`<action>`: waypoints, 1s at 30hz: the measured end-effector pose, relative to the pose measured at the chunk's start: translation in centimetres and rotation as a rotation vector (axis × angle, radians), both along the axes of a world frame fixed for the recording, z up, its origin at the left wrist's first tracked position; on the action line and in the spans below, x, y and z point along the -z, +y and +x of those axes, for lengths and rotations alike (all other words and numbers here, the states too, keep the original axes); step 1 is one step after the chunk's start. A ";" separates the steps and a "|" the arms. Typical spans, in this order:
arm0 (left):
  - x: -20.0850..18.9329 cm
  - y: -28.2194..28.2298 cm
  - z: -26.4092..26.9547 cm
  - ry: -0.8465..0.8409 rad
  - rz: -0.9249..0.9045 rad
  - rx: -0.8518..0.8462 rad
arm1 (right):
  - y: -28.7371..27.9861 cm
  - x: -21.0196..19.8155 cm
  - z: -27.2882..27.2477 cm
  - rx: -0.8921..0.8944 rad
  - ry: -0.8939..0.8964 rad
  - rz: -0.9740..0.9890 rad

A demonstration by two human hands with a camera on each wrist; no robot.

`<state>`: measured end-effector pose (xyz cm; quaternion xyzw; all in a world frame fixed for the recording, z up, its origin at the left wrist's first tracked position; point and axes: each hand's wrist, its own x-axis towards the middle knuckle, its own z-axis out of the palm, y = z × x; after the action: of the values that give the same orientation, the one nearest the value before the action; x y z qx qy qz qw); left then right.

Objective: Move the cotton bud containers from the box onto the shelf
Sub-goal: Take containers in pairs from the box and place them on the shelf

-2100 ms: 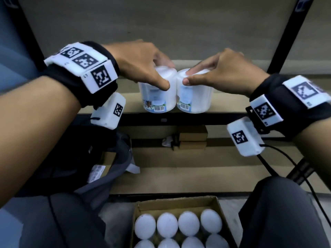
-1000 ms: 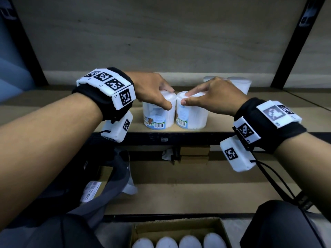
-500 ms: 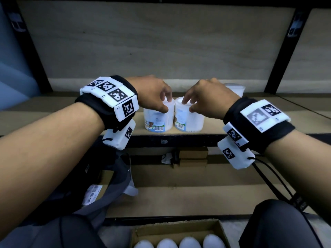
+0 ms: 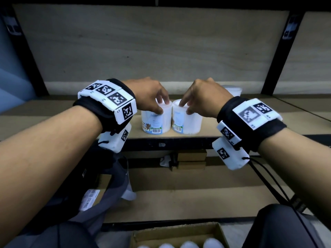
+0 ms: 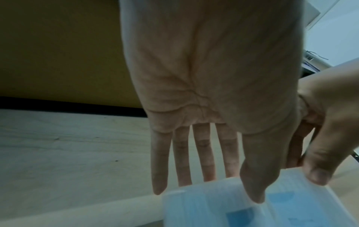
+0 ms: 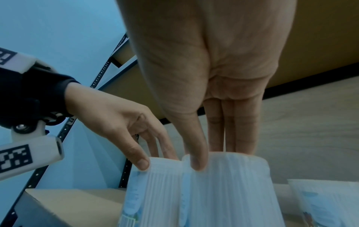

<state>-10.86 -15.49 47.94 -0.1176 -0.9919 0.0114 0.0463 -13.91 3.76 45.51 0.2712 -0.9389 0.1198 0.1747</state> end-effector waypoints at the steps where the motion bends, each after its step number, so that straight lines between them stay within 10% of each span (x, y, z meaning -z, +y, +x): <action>1: -0.1 0.0 -0.2 -0.006 0.007 -0.006 | -0.1 -0.2 -0.2 0.001 -0.008 0.001; 30: -0.3 -0.8 -11.3 0.024 0.027 -0.054 | -3.1 -1.8 -12.6 0.057 -0.163 0.136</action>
<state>-22.16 -16.27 48.25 -0.0898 -0.9942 0.0008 0.0596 -26.49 0.67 47.27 0.2451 -0.9633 0.0723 0.0824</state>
